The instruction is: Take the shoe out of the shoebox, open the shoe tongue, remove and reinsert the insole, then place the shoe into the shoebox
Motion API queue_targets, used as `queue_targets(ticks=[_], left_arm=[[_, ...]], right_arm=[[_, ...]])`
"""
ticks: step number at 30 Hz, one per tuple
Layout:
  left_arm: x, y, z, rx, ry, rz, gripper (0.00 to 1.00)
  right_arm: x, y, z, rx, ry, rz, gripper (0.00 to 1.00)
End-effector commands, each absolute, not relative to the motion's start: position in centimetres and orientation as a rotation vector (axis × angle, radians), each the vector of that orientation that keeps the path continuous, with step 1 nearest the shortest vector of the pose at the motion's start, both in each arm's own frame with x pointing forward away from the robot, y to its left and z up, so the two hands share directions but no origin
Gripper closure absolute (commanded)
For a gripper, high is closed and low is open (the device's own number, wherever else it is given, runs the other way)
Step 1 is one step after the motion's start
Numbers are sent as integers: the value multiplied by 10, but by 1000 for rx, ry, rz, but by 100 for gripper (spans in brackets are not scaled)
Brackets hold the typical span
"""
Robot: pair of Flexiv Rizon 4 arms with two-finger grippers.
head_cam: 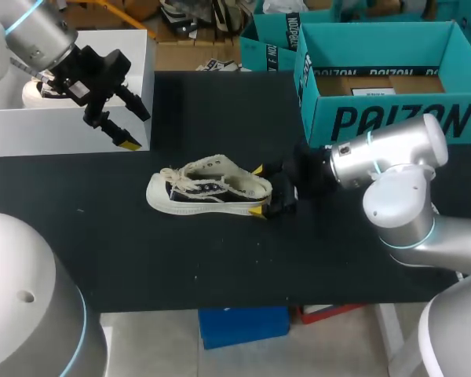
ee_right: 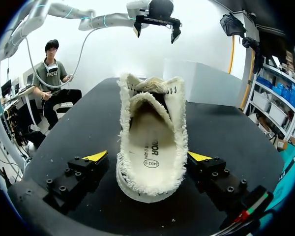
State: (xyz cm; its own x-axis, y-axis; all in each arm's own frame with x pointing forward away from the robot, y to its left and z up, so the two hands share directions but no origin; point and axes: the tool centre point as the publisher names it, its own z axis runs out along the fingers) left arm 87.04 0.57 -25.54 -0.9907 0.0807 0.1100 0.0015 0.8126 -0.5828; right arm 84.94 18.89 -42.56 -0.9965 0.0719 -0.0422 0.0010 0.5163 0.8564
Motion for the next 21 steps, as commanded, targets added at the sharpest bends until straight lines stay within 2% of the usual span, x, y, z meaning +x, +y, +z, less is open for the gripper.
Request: queue_targets(ticks=[1, 12, 13, 14, 15, 21], left_arm=[[870, 6, -257, -67, -2871, 924, 0], [870, 6, -257, -67, -2871, 924, 0], [870, 6, -257, -67, -2871, 924, 0], [870, 6, -257, -67, -2871, 924, 0], [870, 6, -257, -67, -2871, 924, 0], [870, 6, -257, -67, -2871, 924, 0]], right_arm=[[852, 191, -429, 67, 2677, 1509, 0], [854, 194, -436, 81, 2691, 1521, 0], [854, 195, -437, 81, 2693, 1522, 43], [855, 196, -437, 81, 2694, 1523, 56], [855, 196, -437, 81, 2694, 1523, 100], [855, 196, -437, 81, 2694, 1523, 100]])
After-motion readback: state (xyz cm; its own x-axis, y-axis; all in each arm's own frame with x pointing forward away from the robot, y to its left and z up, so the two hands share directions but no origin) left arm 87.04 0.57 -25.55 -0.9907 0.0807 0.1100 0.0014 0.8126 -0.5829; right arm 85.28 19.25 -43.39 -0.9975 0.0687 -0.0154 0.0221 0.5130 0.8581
